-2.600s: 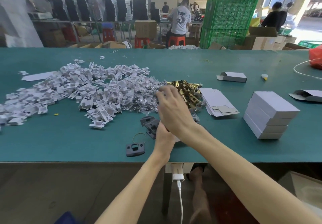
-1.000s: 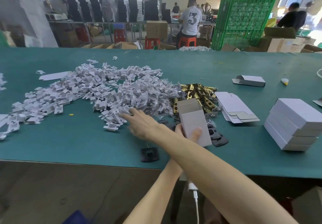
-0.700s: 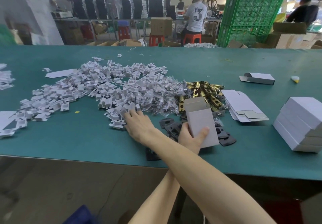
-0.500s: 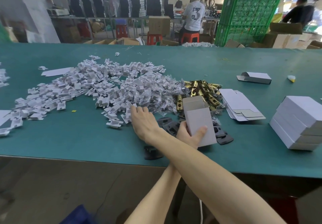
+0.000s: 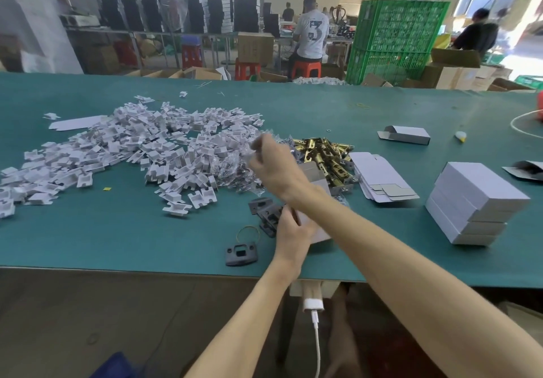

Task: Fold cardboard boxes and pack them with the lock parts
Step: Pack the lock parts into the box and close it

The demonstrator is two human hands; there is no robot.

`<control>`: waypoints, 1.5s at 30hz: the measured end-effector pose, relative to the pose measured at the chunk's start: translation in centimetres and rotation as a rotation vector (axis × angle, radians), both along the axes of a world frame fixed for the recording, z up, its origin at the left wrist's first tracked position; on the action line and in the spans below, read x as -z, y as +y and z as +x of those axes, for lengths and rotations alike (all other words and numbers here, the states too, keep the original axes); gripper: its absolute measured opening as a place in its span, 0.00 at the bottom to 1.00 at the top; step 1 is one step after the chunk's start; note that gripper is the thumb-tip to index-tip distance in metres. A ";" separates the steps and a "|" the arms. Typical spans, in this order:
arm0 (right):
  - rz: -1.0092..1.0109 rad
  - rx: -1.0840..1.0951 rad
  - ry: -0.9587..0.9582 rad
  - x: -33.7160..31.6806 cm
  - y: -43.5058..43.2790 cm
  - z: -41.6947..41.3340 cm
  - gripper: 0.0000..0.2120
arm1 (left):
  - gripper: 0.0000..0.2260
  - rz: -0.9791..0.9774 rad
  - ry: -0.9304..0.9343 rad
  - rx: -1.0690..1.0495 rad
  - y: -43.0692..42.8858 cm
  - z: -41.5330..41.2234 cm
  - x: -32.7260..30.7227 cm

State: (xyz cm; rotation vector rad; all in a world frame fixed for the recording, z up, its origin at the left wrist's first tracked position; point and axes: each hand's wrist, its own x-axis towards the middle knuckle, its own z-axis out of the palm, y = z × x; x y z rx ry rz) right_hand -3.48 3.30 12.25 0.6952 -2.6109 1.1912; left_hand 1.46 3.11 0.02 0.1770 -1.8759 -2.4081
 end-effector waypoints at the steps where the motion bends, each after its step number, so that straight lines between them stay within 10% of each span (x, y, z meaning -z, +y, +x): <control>1: -0.035 0.016 -0.012 -0.9 1.2 -0.3 0.07 | 0.18 -0.006 -0.006 -0.012 0.2 -0.1 0.1; 32: 0.998 0.016 0.133 -1.4 10.3 -2.5 0.17 | 0.16 -0.035 0.041 0.007 0.6 0.0 0.4; 45: 0.779 0.045 0.421 -0.3 6.6 -1.9 0.10 | 0.16 -0.086 0.029 0.012 0.5 -0.1 0.5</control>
